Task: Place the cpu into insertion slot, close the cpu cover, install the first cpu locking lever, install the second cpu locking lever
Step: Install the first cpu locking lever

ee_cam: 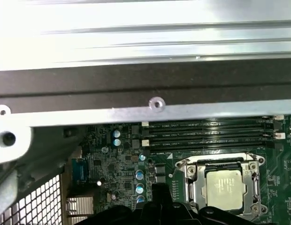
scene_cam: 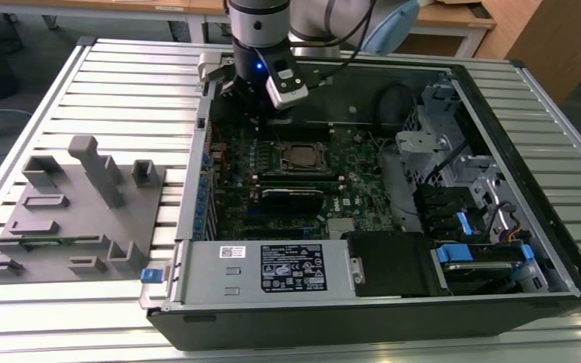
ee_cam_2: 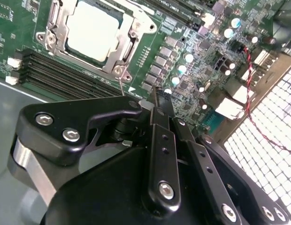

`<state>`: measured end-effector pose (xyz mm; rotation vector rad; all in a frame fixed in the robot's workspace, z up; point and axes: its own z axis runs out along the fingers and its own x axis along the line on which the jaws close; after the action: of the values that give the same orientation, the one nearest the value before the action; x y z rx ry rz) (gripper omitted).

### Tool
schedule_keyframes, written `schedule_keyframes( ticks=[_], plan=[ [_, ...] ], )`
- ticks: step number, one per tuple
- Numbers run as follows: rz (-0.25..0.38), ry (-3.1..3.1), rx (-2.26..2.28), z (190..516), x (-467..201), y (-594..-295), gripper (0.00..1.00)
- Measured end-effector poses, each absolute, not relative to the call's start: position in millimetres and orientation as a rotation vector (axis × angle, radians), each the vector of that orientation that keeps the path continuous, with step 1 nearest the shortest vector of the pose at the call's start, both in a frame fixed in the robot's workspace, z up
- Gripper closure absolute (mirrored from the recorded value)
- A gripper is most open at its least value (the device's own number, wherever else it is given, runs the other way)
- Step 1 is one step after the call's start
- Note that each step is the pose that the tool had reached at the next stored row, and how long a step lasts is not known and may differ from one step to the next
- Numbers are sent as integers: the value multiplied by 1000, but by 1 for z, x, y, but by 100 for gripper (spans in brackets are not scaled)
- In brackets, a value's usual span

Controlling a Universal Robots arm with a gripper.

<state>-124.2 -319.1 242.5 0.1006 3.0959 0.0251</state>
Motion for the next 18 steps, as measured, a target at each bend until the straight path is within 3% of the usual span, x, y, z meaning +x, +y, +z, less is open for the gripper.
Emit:
schedule_keyframes(
  ticks=[18],
  plan=[
    [25,3095,101,250,-125,-317,90]
  ],
)
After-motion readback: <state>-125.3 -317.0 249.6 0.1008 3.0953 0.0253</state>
